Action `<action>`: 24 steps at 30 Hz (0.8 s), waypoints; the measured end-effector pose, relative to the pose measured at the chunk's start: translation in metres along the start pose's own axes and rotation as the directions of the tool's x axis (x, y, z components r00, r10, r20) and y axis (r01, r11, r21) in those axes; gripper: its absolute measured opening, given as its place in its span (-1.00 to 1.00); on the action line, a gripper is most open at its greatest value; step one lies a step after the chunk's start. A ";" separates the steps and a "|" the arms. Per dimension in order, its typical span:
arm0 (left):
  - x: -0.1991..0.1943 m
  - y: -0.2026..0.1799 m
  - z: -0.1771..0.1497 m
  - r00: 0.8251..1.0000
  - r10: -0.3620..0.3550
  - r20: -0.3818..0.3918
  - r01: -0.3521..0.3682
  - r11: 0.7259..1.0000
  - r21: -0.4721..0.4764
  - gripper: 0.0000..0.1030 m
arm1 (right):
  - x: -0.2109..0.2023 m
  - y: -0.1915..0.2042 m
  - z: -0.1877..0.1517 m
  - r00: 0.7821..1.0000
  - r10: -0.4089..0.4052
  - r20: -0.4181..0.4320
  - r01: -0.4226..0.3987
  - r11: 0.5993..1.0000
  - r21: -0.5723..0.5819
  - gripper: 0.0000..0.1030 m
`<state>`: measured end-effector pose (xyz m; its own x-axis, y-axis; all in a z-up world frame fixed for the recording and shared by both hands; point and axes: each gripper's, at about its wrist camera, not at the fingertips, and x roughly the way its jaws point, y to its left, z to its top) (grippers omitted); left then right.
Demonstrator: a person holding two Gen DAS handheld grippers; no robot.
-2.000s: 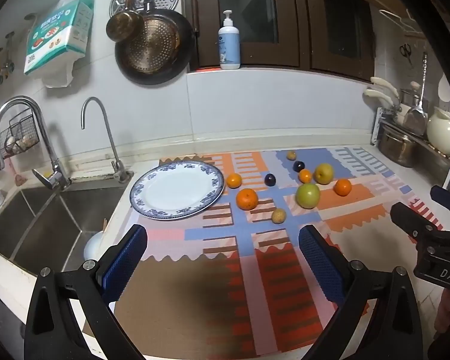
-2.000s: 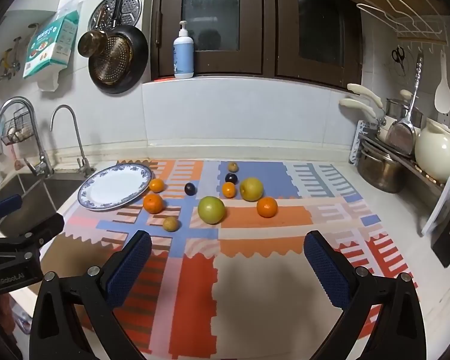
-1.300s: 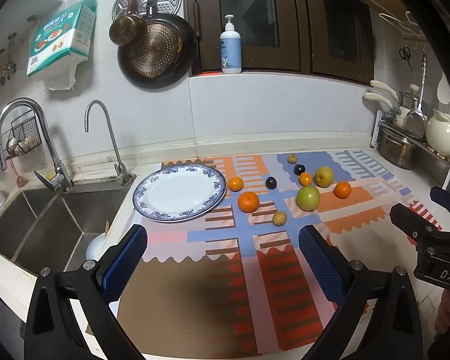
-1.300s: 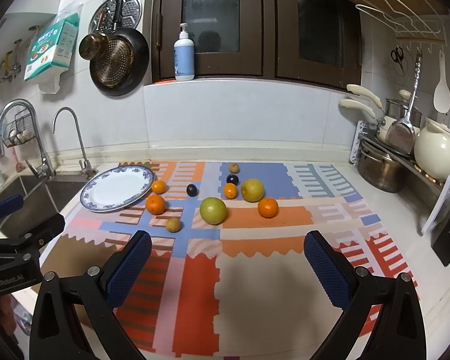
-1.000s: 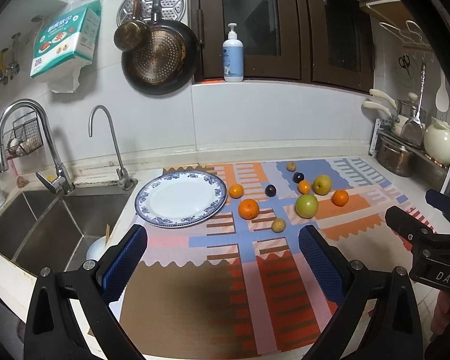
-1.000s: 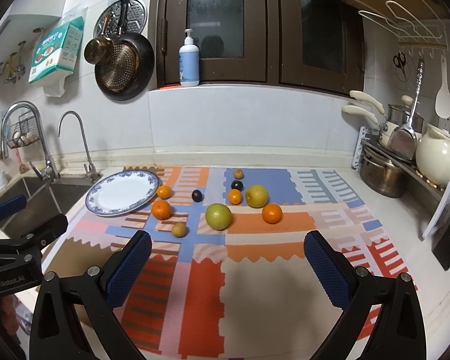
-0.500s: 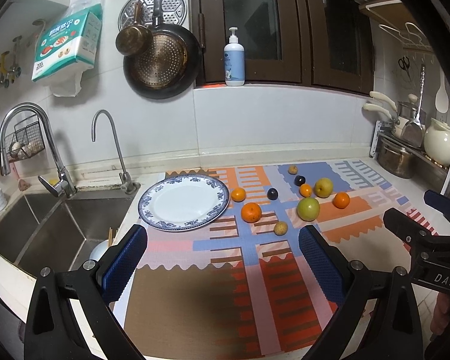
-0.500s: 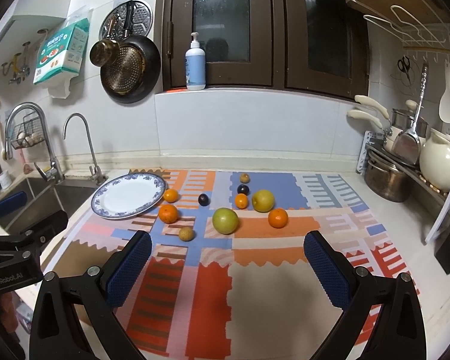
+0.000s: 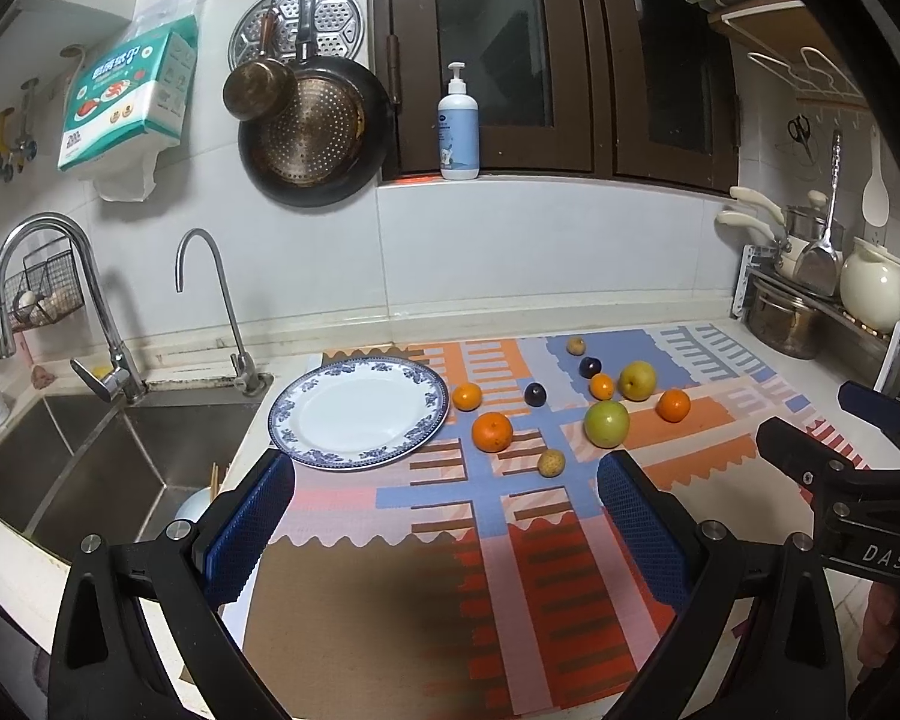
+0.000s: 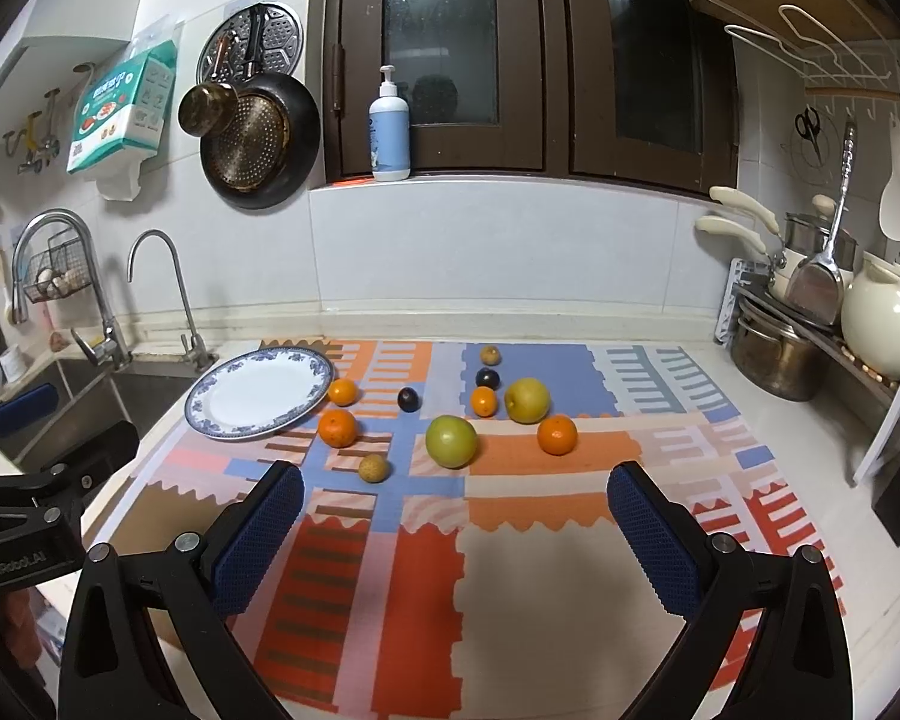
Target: Organize fruits
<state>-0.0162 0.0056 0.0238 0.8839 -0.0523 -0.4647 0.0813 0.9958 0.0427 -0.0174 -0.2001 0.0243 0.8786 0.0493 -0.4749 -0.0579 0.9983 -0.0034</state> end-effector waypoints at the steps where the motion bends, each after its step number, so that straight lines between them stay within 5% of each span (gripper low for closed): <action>1: 0.000 0.000 0.000 1.000 0.000 0.000 0.000 1.000 0.000 1.00 | 0.000 0.000 0.000 1.000 0.001 0.000 -0.001 1.000 0.000 0.99; 24: 0.018 -0.001 0.004 0.999 -0.030 -0.023 0.030 0.999 0.020 1.00 | 0.010 -0.002 0.001 1.000 -0.002 -0.026 0.003 1.000 0.012 0.99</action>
<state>0.0012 0.0035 0.0185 0.8705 -0.0800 -0.4857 0.1172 0.9920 0.0466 -0.0074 -0.2020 0.0205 0.8662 0.0460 -0.4976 -0.0499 0.9987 0.0056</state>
